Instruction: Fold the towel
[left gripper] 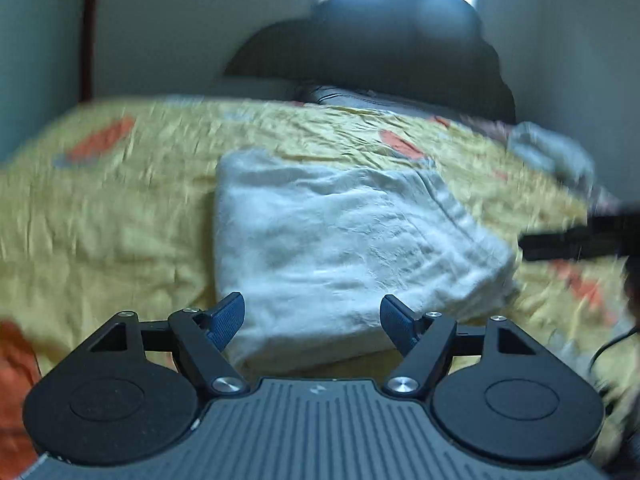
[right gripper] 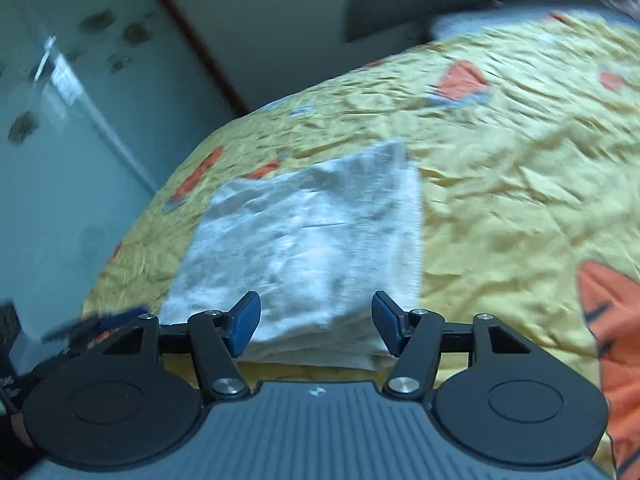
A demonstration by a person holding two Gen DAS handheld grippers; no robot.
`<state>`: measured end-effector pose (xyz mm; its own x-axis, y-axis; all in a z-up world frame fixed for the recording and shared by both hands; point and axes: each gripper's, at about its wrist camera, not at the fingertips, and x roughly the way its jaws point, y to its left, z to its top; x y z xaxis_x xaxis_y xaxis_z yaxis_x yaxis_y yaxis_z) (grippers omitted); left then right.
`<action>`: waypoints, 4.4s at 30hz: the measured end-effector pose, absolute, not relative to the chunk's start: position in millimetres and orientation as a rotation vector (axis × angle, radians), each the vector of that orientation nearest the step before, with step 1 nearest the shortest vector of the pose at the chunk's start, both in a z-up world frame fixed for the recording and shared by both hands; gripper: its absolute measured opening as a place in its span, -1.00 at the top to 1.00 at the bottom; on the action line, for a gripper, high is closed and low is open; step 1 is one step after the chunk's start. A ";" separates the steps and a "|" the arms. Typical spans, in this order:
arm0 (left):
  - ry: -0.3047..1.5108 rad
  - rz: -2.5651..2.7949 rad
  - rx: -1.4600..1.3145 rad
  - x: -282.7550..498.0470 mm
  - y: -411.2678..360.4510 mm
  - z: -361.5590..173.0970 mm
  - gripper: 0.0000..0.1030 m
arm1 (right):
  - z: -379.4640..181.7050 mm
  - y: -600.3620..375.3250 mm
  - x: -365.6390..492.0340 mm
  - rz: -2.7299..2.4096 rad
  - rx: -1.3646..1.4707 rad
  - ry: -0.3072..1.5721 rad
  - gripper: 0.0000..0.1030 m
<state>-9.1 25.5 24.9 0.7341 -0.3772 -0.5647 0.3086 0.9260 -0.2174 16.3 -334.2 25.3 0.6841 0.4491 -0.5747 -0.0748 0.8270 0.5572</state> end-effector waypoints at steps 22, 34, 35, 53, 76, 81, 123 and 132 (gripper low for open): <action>0.856 -0.332 -0.241 75.5 26.1 4.8 -0.02 | -17.6 -348.4 87.7 0.387 0.605 0.943 0.25; 0.865 -0.312 -0.250 77.1 29.4 5.5 -0.01 | 16.2 -301.9 95.3 0.427 0.159 0.900 0.46; 0.863 -0.311 -0.250 75.7 29.2 5.4 -0.01 | 22.1 -294.5 96.6 0.434 0.093 0.890 0.47; 0.821 -0.257 -0.169 46.3 28.5 17.7 -0.31 | 13.9 -340.2 31.1 0.187 0.453 0.801 -0.23; 0.840 -0.223 0.032 -33.3 -20.1 -3.9 -0.97 | -11.7 -208.8 -27.2 0.056 0.077 0.834 -0.96; 0.822 -0.200 -0.003 -32.5 -12.7 -4.6 -1.00 | -17.1 -206.9 -32.3 0.010 0.046 0.800 -1.00; 0.798 -0.157 0.094 -28.2 -21.2 -10.3 -1.00 | -19.7 -204.8 -35.3 -0.011 0.047 0.771 -1.00; 0.797 -0.158 0.095 -27.8 -20.8 -10.4 -1.00 | -19.7 -205.1 -35.2 -0.011 0.047 0.772 -1.00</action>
<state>-27.8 -20.8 -10.4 0.6881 -0.1053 -0.7179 0.1766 0.9840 0.0250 -35.2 -205.1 -19.7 0.7166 0.0076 -0.6975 0.0269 0.9989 0.0385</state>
